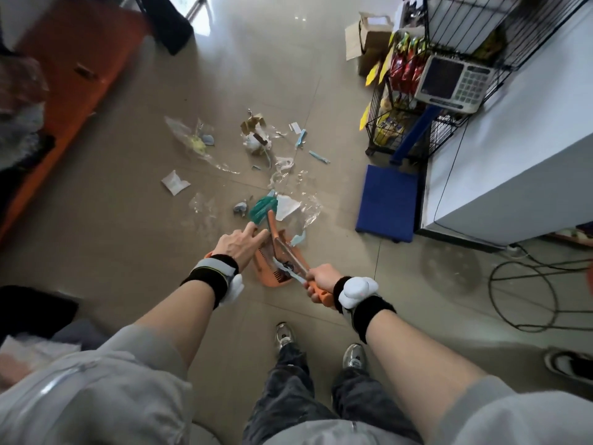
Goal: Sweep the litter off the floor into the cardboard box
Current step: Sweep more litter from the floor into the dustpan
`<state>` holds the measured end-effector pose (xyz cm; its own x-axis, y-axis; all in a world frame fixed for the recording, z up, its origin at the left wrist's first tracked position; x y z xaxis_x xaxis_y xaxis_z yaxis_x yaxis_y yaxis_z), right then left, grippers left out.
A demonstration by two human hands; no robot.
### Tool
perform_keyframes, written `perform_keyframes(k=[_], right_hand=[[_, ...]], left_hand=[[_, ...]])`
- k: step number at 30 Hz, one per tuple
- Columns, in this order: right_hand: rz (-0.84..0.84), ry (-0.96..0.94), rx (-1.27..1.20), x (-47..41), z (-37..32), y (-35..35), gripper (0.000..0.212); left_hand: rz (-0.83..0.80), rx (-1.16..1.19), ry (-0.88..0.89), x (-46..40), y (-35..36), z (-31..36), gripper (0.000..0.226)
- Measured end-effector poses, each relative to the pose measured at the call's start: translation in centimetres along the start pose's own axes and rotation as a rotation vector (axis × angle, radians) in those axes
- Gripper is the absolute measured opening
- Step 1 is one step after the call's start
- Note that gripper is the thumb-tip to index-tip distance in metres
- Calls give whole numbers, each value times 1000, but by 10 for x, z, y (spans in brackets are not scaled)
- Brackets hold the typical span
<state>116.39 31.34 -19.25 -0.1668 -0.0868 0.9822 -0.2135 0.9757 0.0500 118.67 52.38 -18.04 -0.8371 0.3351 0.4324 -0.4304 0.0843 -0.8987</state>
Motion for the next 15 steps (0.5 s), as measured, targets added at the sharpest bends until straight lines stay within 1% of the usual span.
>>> perform_keyframes(k=[6,9,12,15], right_hand=[[180,-109,244,35,-28,-9,25],[258,-160,338,48,-46,-16,19],[321,-210,394,43,-61,-23,15],[344,-227,431,24,-82,-28,19]], left_hand=[[40,65,-76,15,-7,-27,56],[36,103,-137,18,-10,-39,65],[20,113,-177,15,-10,-45,76],[29,131,-227,6,-7,-51,72]])
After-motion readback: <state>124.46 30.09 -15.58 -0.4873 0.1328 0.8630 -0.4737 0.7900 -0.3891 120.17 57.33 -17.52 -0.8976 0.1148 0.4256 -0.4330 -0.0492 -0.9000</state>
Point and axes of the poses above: each hand's wrist, its own x-axis away from the middle knuckle, its own y-axis out of the palm, z = x × y, the point moved 1 cm from there along -x, towards the middle knuckle, and after that the axes turned 9 degrees about y, right-handed, at the moved point
